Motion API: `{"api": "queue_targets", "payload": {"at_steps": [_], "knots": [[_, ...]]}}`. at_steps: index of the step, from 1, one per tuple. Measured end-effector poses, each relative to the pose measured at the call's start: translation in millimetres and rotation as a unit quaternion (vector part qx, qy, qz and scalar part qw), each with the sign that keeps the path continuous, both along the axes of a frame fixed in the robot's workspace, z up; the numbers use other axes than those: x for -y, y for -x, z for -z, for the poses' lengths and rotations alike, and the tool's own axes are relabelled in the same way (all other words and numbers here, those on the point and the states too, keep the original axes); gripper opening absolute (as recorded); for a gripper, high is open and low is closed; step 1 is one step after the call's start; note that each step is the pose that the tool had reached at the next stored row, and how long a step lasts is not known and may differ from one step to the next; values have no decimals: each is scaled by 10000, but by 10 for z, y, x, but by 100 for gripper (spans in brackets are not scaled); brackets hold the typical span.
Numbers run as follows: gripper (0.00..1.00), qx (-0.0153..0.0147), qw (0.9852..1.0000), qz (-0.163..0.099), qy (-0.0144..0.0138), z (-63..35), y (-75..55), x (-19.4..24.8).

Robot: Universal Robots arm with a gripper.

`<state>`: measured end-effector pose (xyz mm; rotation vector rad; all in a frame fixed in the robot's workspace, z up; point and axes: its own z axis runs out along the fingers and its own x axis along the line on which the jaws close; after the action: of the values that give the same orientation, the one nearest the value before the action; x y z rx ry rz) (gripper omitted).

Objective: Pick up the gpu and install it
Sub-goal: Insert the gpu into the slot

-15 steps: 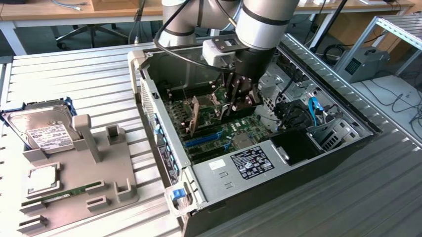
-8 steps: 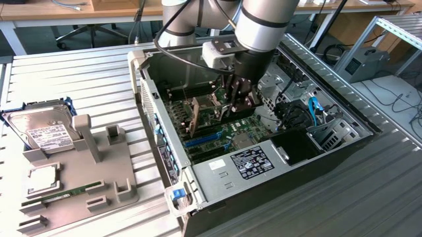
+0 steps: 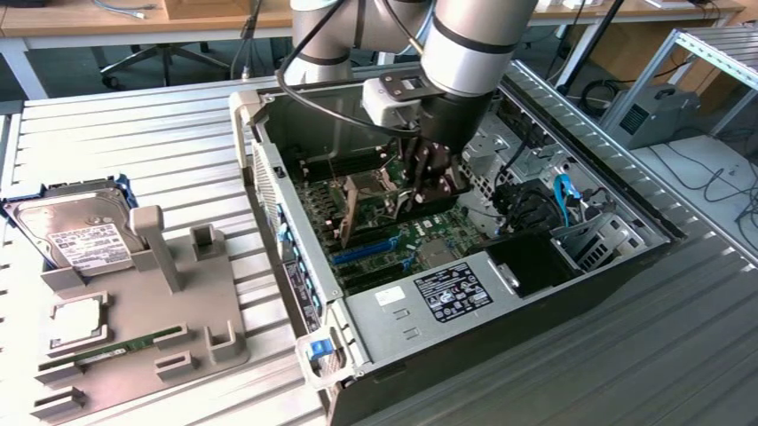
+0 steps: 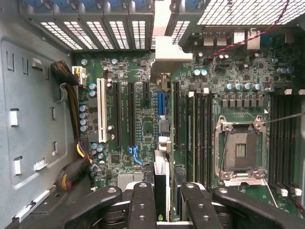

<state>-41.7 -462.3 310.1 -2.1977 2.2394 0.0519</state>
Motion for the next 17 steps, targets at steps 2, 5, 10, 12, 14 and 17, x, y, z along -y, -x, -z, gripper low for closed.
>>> {"api": "queue_targets", "payload": {"at_steps": [2,5,10,12,14,17], "knots": [[26,0,10000,0,1,6,0,0],[26,0,10000,0,0,16,1,0],[26,0,10000,0,0,30,1,1],[26,0,10000,0,0,35,2,1],[26,0,10000,0,0,40,2,2],[26,0,10000,0,0,50,2,2]]}}
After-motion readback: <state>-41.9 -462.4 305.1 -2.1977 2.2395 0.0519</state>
